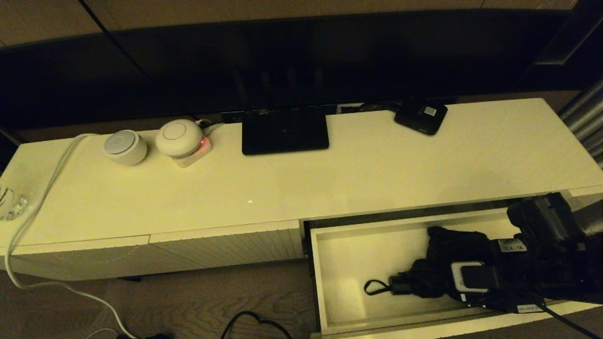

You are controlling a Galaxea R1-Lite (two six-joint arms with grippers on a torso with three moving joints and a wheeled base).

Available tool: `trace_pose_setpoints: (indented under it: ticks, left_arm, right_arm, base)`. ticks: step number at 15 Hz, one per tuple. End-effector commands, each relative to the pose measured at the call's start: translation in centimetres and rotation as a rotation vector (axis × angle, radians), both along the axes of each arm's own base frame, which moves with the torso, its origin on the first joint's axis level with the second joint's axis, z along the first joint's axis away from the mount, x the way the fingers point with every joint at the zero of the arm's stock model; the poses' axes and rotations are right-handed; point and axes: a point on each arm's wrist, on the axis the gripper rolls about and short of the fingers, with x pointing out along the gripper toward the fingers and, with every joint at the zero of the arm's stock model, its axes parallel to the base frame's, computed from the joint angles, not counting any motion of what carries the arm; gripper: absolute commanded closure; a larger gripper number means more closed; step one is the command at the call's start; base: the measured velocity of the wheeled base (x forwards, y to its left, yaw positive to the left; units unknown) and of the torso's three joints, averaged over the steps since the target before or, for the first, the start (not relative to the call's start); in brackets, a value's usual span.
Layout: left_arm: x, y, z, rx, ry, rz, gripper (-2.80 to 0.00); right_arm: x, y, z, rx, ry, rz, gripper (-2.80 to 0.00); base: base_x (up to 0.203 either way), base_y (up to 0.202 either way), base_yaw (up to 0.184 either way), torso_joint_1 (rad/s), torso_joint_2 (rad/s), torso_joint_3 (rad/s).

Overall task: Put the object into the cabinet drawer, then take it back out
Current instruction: Put the umbrella in the drawer, then close the drawer

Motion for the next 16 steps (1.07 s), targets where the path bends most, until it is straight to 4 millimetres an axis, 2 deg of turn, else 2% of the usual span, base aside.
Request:
trace_pose_setpoints:
  ticks: [1,3,5,9,11,13,16]
  left_arm:
    - [0.0,0.0,-0.1,0.0,0.003,0.0,0.0]
    - [0.0,0.0,-0.1,0.0,0.003,0.0,0.0]
    - [0.0,0.0,-0.1,0.0,0.003,0.0,0.0]
    - [0.0,0.0,-0.1,0.0,0.003,0.0,0.0]
    - [0.0,0.0,-0.1,0.0,0.003,0.0,0.0]
    - [0.0,0.0,-0.1,0.0,0.003,0.0,0.0]
    - [0.0,0.0,-0.1,0.001,0.003,0.0,0.0]
  right_arm:
    - [-0.1,-1.2,-0.5,-0.014,0.022,-0.022,0.0]
    - [0.0,-1.2,0.0,0.007,-0.001,-0.023,0.0]
    - [-0.5,-1.2,1.9,0.025,-0.078,-0.019,0.0]
    - [-3.6,-0.8,6.0,0.065,-0.243,0.026,0.0]
    - [-5.4,-0.4,7.3,0.112,-0.304,0.052,0.0]
    - [-7.3,0.1,7.9,0.138,-0.315,0.097,0.0]
    - [-9.6,0.2,5.8,0.115,-0.154,0.153,0.0]
  base:
    - [0.0,0.0,0.0,0.0,0.0,0.0]
    - [0.0,0.0,0.0,0.0,0.0,0.0]
    - [0.0,0.0,0.0,0.0,0.0,0.0]
    - [0.0,0.0,0.0,0.0,0.0,0.0]
    - [0.0,0.0,0.0,0.0,0.0,0.0]
    - [0.0,0.0,0.0,0.0,0.0,0.0]
    - [0.0,0.0,0.0,0.0,0.0,0.0]
